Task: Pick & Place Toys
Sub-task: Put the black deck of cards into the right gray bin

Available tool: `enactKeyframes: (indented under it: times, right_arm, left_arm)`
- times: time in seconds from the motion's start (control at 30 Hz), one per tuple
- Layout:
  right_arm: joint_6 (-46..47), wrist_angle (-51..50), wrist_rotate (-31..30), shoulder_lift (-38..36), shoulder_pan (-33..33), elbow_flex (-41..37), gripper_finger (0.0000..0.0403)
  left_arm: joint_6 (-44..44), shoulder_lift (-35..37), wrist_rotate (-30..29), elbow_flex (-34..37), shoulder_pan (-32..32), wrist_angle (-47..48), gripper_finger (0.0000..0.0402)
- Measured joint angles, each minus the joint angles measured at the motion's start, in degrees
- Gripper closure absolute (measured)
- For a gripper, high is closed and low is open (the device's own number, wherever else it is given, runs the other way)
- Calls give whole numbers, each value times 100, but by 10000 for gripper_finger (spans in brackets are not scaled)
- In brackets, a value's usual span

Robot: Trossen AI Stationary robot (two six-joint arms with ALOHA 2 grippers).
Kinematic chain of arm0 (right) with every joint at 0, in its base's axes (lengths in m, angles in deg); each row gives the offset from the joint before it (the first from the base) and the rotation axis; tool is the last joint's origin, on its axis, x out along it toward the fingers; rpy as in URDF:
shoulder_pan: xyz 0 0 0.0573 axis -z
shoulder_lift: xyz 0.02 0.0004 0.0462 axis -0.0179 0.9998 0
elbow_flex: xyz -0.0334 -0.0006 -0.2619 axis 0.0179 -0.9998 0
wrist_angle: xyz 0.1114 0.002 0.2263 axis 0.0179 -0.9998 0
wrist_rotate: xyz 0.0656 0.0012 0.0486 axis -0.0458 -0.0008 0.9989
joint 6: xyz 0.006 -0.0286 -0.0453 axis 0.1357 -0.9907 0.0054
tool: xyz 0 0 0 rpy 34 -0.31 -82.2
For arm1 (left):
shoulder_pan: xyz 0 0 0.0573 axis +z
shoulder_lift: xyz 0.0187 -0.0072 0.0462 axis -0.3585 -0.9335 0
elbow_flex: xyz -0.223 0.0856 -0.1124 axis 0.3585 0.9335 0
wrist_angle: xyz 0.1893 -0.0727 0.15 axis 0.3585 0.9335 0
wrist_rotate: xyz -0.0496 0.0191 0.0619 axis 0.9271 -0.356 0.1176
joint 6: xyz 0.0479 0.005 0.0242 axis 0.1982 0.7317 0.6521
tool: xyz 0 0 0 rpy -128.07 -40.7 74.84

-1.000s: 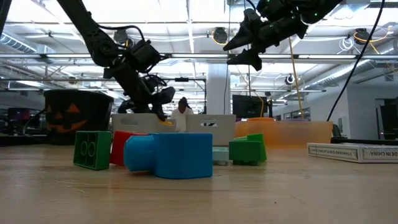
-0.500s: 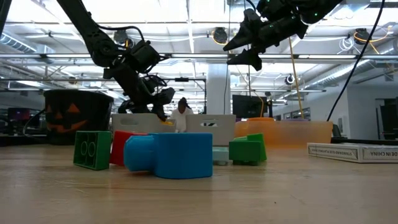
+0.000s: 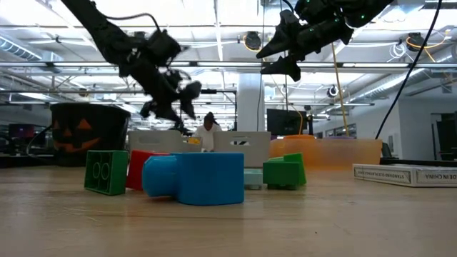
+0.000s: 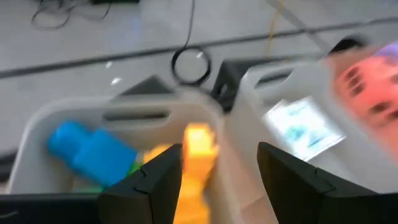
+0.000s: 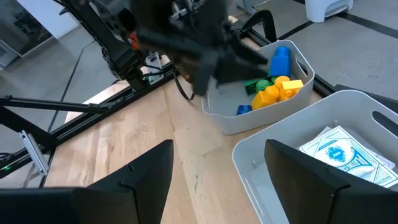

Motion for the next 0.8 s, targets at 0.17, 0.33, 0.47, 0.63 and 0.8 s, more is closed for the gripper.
enactKeyframes:
  times: [0.17,0.33,0.47,0.63,0.8]
  right_arm:
    - [0,-1,0,0,0,0,161]
    - [2,1,2,0,0,0,161]
    - [30,1,4,0,-9,0,161]
    - [372,-1,7,0,-72,0,161]
    - [408,-1,15,-1,-199,0,161]
  left_arm:
    - [134,624,447,-245,0,3,186]
    - [4,1200,1100,-479,-19,-62,186]
    - [-437,1594,1676,-563,-101,-187,186]
    - [-1280,1903,2065,-574,-280,-557,185]
    - [-1429,1954,2523,-574,-501,-1470,185]
